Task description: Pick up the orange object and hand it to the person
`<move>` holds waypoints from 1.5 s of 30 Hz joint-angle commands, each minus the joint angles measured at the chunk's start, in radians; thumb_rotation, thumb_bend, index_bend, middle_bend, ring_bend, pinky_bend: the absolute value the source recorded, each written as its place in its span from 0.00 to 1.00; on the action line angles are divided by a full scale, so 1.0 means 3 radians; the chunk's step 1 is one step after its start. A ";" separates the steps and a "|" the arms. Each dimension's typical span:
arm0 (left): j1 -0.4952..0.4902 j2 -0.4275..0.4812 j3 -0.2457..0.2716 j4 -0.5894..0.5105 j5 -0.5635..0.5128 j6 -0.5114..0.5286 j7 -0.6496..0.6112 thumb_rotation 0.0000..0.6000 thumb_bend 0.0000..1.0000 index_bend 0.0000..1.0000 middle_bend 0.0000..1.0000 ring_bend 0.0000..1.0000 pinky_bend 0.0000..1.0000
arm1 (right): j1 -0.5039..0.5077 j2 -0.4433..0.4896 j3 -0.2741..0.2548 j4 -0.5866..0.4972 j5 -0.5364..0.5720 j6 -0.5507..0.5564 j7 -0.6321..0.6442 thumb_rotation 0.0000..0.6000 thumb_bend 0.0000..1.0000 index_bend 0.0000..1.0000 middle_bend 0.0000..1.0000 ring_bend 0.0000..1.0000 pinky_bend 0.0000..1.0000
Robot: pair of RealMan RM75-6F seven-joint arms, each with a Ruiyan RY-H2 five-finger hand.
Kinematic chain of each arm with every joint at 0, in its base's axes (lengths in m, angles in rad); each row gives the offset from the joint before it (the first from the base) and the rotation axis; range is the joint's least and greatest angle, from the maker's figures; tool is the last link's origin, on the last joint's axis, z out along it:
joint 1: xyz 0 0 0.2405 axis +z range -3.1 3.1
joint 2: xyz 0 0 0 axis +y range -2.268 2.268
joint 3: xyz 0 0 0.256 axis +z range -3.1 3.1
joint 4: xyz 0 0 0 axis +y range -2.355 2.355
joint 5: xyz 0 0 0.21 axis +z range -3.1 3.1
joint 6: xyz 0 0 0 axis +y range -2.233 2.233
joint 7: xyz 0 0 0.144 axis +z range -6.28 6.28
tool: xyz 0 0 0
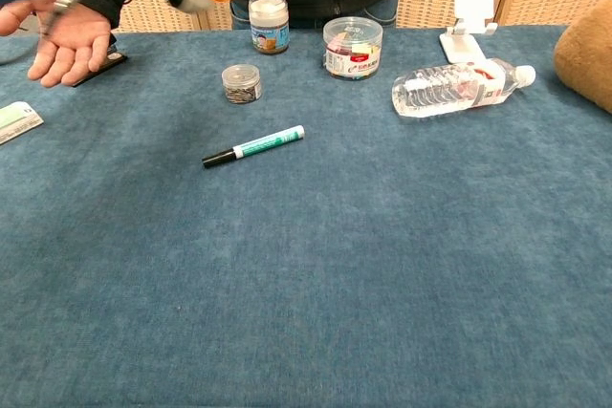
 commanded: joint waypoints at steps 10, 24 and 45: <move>0.0709 0.0621 0.0218 0.0005 0.0314 0.0338 -0.0684 1.00 0.38 0.73 0.00 0.00 0.00 | 0.0016 -0.0017 -0.0040 -0.0066 -0.0070 0.0027 -0.0110 1.00 0.00 0.00 0.00 0.00 0.00; 0.0934 0.0423 0.0207 0.0444 0.0426 0.0248 -0.0904 1.00 0.38 0.74 0.00 0.00 0.00 | 0.0015 -0.0015 -0.0038 -0.0064 -0.0045 0.0023 -0.0105 1.00 0.00 0.00 0.00 0.00 0.00; 0.1131 0.0615 -0.0003 0.0144 0.0363 0.0275 -0.0953 1.00 0.21 0.00 0.00 0.00 0.00 | 0.0004 0.0008 -0.0051 -0.0101 -0.0082 0.0054 -0.0081 1.00 0.00 0.00 0.00 0.00 0.00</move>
